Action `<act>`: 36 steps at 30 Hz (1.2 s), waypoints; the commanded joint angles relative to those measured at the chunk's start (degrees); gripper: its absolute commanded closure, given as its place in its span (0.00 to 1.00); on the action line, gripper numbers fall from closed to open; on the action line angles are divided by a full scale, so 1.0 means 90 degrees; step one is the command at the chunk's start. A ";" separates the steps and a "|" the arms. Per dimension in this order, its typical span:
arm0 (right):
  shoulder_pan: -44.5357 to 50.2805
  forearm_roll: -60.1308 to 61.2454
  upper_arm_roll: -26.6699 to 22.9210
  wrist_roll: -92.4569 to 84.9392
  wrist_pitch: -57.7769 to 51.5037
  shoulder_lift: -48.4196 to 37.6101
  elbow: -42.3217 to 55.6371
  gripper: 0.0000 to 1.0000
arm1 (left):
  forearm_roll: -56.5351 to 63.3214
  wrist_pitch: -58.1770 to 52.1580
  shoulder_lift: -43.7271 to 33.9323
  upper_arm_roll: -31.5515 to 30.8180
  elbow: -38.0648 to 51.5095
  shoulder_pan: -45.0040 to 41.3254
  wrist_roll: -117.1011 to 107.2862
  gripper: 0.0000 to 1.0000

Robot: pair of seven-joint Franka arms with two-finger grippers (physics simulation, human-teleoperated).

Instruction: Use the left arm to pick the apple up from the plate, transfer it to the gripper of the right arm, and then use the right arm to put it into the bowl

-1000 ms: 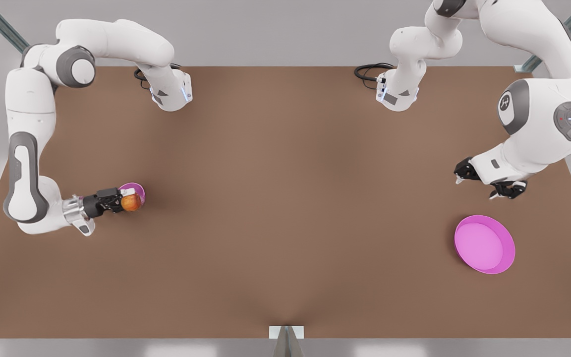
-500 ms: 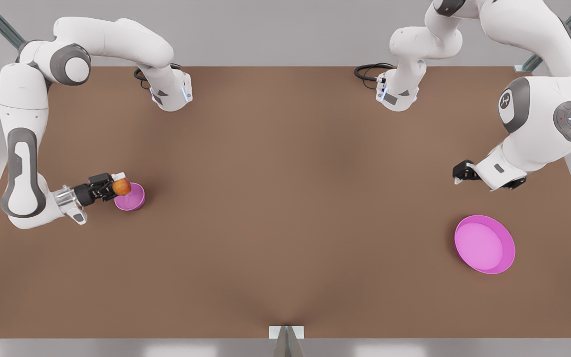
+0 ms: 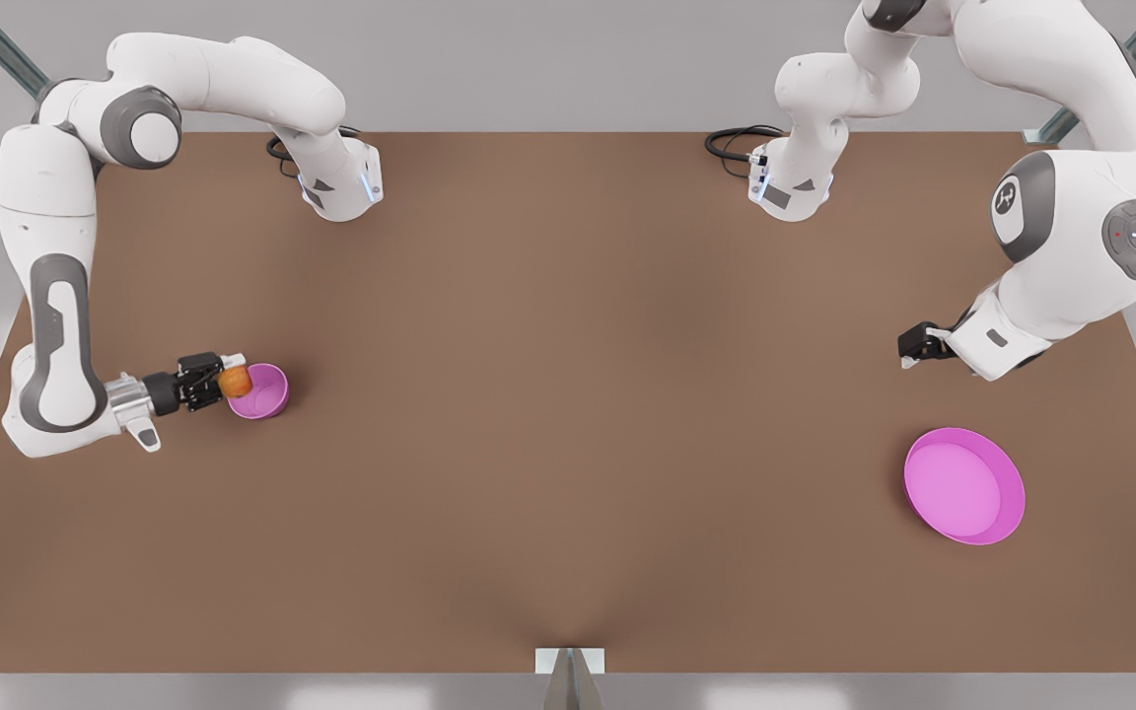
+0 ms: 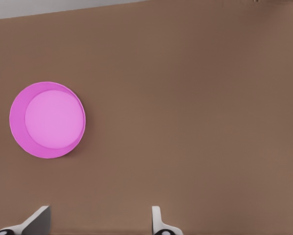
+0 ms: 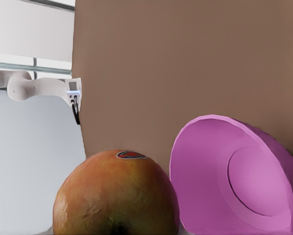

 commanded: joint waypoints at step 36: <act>0.2555 -0.3211 0.1771 0.7447 0.0147 -0.1863 0.3113 0.12 | -0.0038 -0.0042 0.0006 0.0016 0.0276 -0.0018 -0.0515 0.00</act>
